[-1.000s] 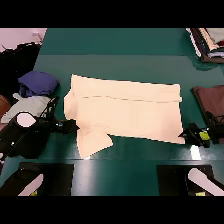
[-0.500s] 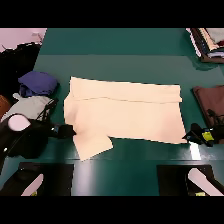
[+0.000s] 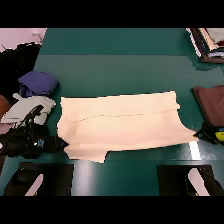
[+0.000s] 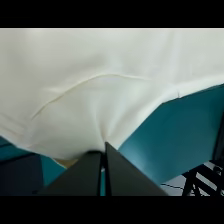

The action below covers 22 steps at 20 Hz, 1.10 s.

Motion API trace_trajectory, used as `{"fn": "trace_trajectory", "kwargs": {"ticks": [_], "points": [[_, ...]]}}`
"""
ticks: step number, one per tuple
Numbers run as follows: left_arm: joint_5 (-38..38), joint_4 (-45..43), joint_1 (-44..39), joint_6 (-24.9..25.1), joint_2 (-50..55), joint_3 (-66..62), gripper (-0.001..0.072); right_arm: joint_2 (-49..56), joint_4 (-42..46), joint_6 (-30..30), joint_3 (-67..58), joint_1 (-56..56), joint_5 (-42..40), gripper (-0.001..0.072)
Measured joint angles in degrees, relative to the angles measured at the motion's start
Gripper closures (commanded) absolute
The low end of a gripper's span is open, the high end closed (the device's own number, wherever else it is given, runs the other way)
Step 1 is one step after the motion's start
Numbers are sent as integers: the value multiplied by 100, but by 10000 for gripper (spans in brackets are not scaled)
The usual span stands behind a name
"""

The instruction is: Fold the shirts.

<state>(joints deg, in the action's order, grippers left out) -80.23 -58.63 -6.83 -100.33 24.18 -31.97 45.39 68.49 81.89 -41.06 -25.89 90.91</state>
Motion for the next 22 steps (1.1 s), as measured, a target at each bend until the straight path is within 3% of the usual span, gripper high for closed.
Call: {"fn": "trace_trajectory", "kwargs": {"ticks": [6,11,12,13,14,18,19,20,21,22], "points": [[1318,-236,13,817,2149,-1005,681,1296,-337,52,-1445,883,-586,698],[2288,-490,17,1119,3672,-2037,679,2953,-426,101,-2809,1499,-986,673],[2435,-544,17,1143,3849,-2186,614,3235,-435,120,-3056,1547,-1027,439],[2590,-595,17,1172,3991,-2317,357,3512,-448,122,-3311,1580,-1049,272],[2715,-638,17,1174,4089,-2415,200,3746,-509,118,-3536,1587,-1056,242],[2826,-713,20,1196,4277,-2754,206,4347,-660,-125,-4144,1386,-905,238],[2721,-710,20,1198,4299,-2828,207,4409,-693,-214,-4164,1294,-846,196],[2605,-702,20,1200,4312,-2879,268,4457,-708,-313,-4120,1178,-782,126],[2490,-682,20,1200,4323,-2920,537,4492,-710,-411,-4019,1062,-750,124],[2380,-640,20,1204,4332,-2949,673,4520,-715,-511,-3875,946,-732,124]]}}
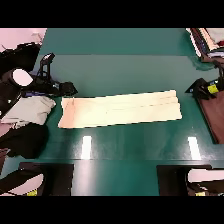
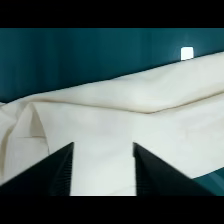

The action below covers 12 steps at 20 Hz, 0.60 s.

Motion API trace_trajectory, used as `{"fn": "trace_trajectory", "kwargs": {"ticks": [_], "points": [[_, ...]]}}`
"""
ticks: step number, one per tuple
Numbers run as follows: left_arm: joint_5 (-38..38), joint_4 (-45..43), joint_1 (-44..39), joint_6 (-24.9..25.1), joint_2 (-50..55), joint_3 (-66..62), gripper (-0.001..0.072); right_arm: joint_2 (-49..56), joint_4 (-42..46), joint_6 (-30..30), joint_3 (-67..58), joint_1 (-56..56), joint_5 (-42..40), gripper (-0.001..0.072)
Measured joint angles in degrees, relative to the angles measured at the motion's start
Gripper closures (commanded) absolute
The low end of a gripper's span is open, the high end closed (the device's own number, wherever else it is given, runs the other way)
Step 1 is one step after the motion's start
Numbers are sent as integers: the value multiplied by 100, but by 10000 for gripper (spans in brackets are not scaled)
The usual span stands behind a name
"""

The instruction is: Fold the shirts.

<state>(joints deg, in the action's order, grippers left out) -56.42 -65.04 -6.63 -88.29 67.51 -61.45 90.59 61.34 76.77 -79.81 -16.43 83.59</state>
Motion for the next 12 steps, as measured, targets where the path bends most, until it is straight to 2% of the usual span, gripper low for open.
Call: {"fn": "trace_trajectory", "kwargs": {"ticks": [7,8,9,10,11,12], "points": [[-37,610,-111,35,92,-55,681,455,-835,-804,1036,-332,-103,140],[7,678,-208,37,146,-57,681,527,-990,-870,1093,-256,-118,178],[55,726,-352,39,225,-57,681,601,-1117,-925,1141,-151,-151,236],[127,763,-525,44,326,-57,681,645,-1152,-962,1169,-63,-223,348],[240,807,-697,44,431,-68,681,684,-1158,-992,1180,39,-339,478],[391,876,-890,44,570,-87,681,719,-1187,-1016,1176,142,-450,649]]}}
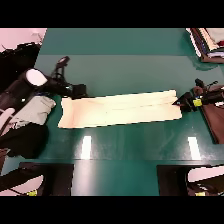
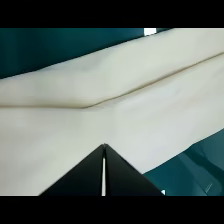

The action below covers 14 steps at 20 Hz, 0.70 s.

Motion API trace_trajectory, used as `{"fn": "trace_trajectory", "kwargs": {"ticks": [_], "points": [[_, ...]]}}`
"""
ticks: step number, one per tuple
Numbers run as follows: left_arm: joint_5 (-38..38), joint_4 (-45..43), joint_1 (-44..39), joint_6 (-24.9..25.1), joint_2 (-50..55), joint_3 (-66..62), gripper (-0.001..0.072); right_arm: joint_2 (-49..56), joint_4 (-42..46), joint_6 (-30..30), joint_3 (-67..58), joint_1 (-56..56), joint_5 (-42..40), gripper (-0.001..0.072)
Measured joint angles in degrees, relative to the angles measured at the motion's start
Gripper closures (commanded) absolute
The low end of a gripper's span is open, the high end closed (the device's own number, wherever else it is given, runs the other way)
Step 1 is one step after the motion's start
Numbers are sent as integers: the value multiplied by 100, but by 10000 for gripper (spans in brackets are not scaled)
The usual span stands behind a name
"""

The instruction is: Fold the shirts.

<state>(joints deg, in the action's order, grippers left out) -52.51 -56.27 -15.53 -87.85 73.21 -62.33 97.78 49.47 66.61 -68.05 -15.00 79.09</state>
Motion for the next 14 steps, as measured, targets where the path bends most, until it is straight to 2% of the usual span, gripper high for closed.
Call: {"fn": "trace_trajectory", "kwargs": {"ticks": [1,5,10,14], "points": [[109,74,-175,-2,155,-48,681,26,26,-20,-31,92,-70,698],[417,284,-841,-4,1043,-619,681,-63,-48,-61,-389,334,13,699],[496,372,-1449,-11,2223,-1589,681,-920,-940,-20,-1132,699,319,699],[501,439,-1716,-15,2870,-2085,681,-1519,-1226,247,-1827,1307,350,699]]}}
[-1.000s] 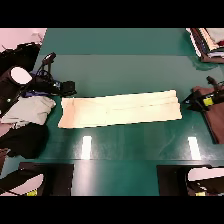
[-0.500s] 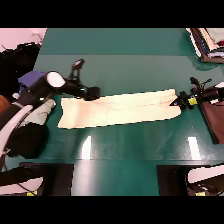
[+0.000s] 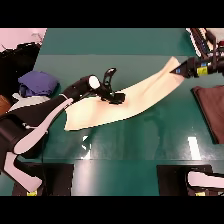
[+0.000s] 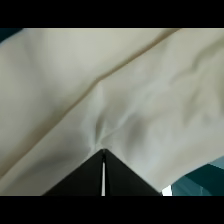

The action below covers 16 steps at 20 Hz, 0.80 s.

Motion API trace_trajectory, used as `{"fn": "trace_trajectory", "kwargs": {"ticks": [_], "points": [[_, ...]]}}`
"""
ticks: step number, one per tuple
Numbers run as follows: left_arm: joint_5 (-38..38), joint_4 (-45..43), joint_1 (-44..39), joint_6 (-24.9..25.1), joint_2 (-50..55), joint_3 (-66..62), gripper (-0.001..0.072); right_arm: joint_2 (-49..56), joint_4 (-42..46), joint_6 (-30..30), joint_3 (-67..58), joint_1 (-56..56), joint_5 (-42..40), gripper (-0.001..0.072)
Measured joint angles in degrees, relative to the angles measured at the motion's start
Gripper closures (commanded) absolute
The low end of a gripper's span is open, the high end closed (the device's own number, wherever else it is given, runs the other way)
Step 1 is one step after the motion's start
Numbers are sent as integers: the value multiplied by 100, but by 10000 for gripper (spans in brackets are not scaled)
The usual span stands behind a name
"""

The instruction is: Fold the shirts.

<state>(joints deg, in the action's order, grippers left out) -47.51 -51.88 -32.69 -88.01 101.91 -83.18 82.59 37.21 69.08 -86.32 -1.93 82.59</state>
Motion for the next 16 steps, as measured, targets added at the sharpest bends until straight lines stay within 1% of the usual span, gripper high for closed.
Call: {"fn": "trace_trajectory", "kwargs": {"ticks": [4,8,10,12,16], "points": [[74,149,-131,0,280,-175,681,-199,-101,214,-553,734,-31,699],[15,107,-79,-4,289,-254,682,-254,-140,273,-802,1399,-186,699],[-94,-201,109,-63,72,-293,682,-262,-146,284,-850,1727,-339,698],[-295,-688,426,-177,-321,-313,681,-262,-151,293,-876,2092,-525,698],[-704,-1613,1423,-286,-1486,-330,681,-61,-168,302,-894,3147,-1099,695]]}}
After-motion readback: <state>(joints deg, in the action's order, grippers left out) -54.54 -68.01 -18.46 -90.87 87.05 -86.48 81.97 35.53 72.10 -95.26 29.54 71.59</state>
